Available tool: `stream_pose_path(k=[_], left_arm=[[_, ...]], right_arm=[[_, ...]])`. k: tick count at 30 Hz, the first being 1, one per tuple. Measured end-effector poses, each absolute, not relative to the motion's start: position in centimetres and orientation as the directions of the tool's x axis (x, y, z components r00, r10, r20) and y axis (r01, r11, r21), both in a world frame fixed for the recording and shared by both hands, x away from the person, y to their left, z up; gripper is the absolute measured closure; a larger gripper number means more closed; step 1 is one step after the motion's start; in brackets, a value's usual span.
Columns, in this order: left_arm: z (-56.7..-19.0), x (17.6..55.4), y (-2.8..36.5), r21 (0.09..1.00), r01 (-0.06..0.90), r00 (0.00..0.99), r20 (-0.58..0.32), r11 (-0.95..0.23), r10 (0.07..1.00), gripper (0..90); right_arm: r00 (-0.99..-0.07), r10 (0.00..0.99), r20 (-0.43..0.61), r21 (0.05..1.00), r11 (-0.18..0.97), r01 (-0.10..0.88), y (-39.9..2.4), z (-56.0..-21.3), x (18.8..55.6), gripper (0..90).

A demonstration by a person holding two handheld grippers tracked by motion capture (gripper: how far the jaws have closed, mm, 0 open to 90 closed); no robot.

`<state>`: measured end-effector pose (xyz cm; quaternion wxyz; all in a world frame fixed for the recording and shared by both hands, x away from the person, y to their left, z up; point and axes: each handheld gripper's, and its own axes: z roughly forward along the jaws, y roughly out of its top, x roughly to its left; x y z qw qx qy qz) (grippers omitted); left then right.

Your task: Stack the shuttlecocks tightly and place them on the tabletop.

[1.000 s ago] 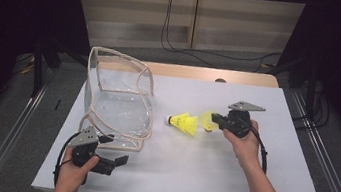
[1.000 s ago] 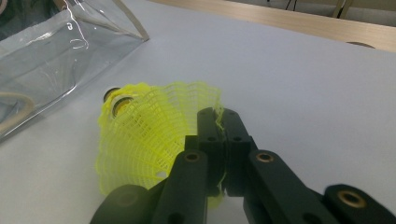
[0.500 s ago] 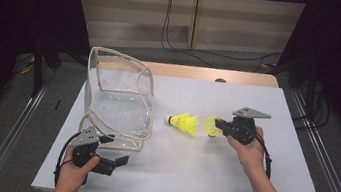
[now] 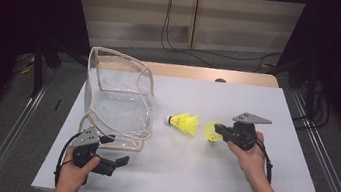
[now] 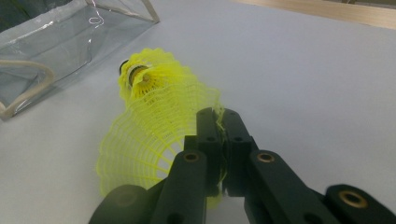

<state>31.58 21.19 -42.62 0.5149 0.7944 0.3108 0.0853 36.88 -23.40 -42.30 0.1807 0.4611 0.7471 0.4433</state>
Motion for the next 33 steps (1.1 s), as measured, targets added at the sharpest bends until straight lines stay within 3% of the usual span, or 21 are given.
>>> stream_pose_path(k=[8, 15, 20, 33], left_arm=[[-42.7, 31.5, 21.0, 0.869, 0.408, 0.794, -0.185, -0.281, 0.579, 3.6], [-42.7, 31.5, 20.9, 0.868, 0.408, 0.795, -0.186, -0.282, 0.578, 3.6], [-42.8, 31.5, 20.8, 0.869, 0.407, 0.795, -0.185, -0.282, 0.577, 3.6], [-42.8, 31.5, 20.8, 0.868, 0.408, 0.796, -0.187, -0.282, 0.576, 3.6]], right_arm=[[-0.507, 0.851, 0.137, 0.830, 0.181, 0.528, -23.6, -42.5, 36.7, 86.6], [-0.485, 0.867, 0.115, 0.837, 0.178, 0.517, -24.0, -42.3, 36.7, 70.4], [-0.465, 0.881, 0.088, 0.841, 0.185, 0.509, -24.2, -42.0, 36.6, 64.1], [-0.438, 0.897, 0.052, 0.843, 0.196, 0.501, -24.9, -41.6, 36.6, 57.7]])
